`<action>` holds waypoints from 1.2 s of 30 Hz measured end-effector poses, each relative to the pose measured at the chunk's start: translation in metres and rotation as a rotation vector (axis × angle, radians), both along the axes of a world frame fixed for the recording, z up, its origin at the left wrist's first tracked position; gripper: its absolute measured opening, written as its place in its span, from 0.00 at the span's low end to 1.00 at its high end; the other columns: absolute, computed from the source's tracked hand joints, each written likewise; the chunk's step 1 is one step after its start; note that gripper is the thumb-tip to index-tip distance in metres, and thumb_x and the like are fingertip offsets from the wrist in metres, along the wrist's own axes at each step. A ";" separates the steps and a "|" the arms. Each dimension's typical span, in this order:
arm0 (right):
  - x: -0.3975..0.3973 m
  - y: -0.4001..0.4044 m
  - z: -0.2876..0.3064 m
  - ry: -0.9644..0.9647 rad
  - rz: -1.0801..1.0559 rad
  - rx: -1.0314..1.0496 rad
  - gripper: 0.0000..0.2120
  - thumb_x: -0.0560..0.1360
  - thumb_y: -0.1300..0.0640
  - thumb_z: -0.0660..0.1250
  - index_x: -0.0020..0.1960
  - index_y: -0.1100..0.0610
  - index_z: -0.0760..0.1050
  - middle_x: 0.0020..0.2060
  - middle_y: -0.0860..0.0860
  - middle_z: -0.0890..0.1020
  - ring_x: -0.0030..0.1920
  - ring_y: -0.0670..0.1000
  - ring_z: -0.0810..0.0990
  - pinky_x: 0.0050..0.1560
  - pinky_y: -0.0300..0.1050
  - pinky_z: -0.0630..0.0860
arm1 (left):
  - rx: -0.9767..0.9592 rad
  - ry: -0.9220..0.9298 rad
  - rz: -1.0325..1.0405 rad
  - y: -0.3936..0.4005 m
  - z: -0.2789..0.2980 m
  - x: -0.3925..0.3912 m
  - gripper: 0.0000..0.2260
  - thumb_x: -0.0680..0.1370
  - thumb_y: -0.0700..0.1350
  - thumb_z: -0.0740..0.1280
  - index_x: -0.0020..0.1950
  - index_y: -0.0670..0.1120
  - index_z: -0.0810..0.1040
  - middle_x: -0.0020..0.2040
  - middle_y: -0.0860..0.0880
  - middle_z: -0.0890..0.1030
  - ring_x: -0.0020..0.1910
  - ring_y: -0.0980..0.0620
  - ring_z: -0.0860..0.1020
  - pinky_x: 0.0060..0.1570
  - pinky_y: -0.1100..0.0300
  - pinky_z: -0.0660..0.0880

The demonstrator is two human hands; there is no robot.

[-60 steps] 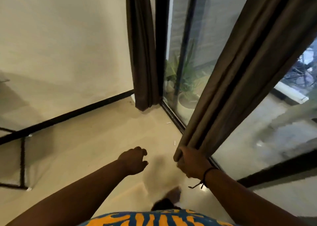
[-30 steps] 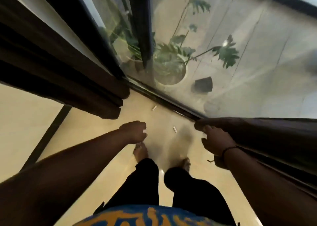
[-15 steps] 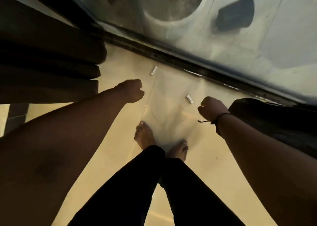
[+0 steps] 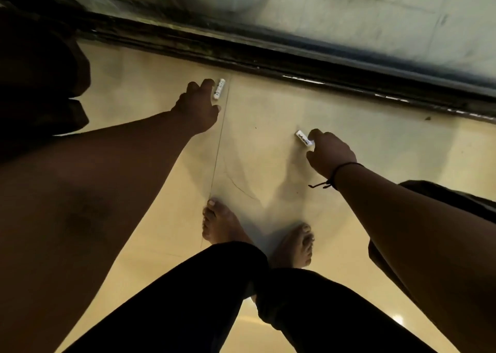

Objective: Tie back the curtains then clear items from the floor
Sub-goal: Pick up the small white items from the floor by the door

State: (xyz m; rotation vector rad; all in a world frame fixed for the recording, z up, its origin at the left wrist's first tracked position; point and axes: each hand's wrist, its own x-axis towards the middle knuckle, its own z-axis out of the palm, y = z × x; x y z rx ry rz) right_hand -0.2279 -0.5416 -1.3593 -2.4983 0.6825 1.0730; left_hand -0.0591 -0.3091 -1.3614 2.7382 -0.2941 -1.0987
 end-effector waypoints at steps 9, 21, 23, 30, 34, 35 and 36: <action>0.018 0.005 -0.038 -0.134 -0.062 -0.003 0.10 0.78 0.55 0.57 0.57 0.58 0.70 0.53 0.60 0.76 0.51 0.63 0.77 0.42 0.46 0.67 | 0.064 -0.140 0.044 -0.020 -0.047 0.018 0.22 0.78 0.50 0.64 0.66 0.37 0.66 0.63 0.36 0.70 0.59 0.37 0.73 0.56 0.48 0.71; -0.054 0.024 0.055 0.049 -0.100 0.116 0.07 0.77 0.56 0.59 0.52 0.59 0.68 0.50 0.60 0.78 0.51 0.62 0.77 0.42 0.45 0.67 | -0.024 0.144 0.089 -0.007 0.039 -0.098 0.14 0.78 0.50 0.65 0.49 0.38 0.73 0.47 0.35 0.79 0.48 0.37 0.78 0.41 0.54 0.70; -0.075 0.031 0.091 0.085 -0.097 0.151 0.06 0.77 0.56 0.59 0.52 0.58 0.68 0.51 0.60 0.78 0.51 0.62 0.77 0.42 0.45 0.67 | -0.054 0.267 0.216 0.003 0.077 -0.138 0.12 0.76 0.50 0.67 0.51 0.43 0.72 0.44 0.38 0.81 0.46 0.38 0.80 0.42 0.55 0.72; -0.115 0.041 0.231 0.109 0.064 0.189 0.13 0.76 0.59 0.59 0.60 0.55 0.67 0.53 0.59 0.77 0.52 0.62 0.78 0.46 0.46 0.72 | -0.129 0.483 0.381 0.034 0.231 -0.216 0.23 0.75 0.45 0.68 0.68 0.50 0.68 0.62 0.39 0.77 0.54 0.39 0.80 0.52 0.52 0.77; -0.121 0.045 0.322 0.056 0.149 0.233 0.14 0.76 0.59 0.57 0.61 0.53 0.67 0.54 0.58 0.76 0.54 0.61 0.77 0.48 0.46 0.72 | -0.238 0.451 0.570 0.036 0.335 -0.235 0.11 0.74 0.42 0.69 0.55 0.50 0.74 0.36 0.46 0.80 0.32 0.46 0.80 0.37 0.56 0.76; -0.124 0.045 0.347 0.030 0.173 0.238 0.13 0.76 0.59 0.57 0.61 0.53 0.68 0.54 0.57 0.76 0.54 0.61 0.77 0.49 0.46 0.73 | -0.276 0.423 0.613 0.035 0.366 -0.241 0.09 0.74 0.41 0.69 0.52 0.50 0.74 0.32 0.48 0.78 0.30 0.48 0.78 0.36 0.55 0.76; -0.127 0.044 0.370 0.008 0.195 0.247 0.13 0.76 0.59 0.58 0.60 0.54 0.68 0.54 0.58 0.76 0.54 0.61 0.77 0.49 0.46 0.73 | -0.302 0.398 0.654 0.033 0.394 -0.247 0.08 0.74 0.41 0.69 0.50 0.51 0.75 0.31 0.48 0.78 0.30 0.48 0.78 0.37 0.54 0.76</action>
